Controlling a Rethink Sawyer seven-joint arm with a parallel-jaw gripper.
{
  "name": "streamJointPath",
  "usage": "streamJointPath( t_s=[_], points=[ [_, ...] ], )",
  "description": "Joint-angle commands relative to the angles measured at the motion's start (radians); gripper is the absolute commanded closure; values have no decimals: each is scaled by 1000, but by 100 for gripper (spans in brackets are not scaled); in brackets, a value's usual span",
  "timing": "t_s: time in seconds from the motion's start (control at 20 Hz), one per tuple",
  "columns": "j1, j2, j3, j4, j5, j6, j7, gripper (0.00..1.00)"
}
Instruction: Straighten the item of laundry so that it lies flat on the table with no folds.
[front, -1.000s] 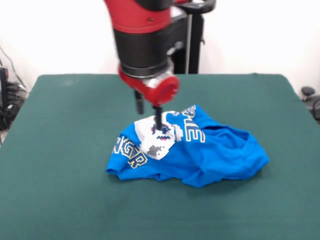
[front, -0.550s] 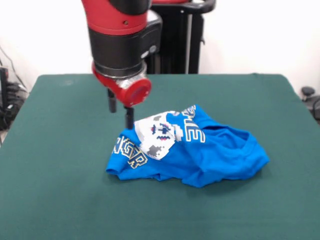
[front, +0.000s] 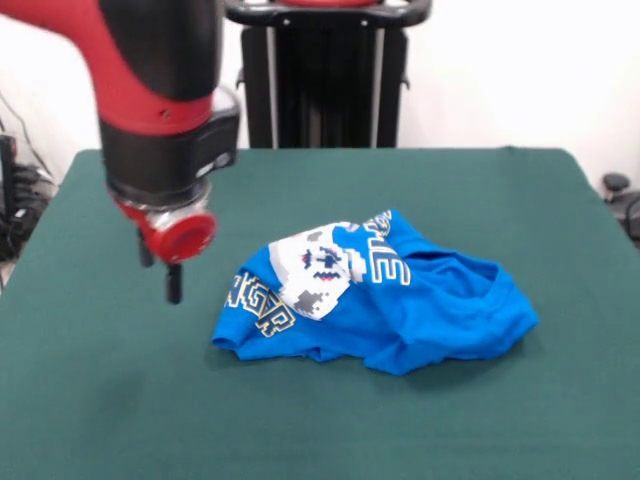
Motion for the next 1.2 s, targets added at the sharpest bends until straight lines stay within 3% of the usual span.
streamJointPath(
  t_s=[0.05, 0.35, 0.8, 1.2],
  points=[
    [-28, 88, 77, -21, -6, -86, 41, 0],
    [-6, 82, 107, -72, 49, -9, 72, 0],
    [77, 115, 33, -243, 59, 205, 156, 0],
    [112, 171, 22, -346, 69, 274, 174, 0]
  ],
)
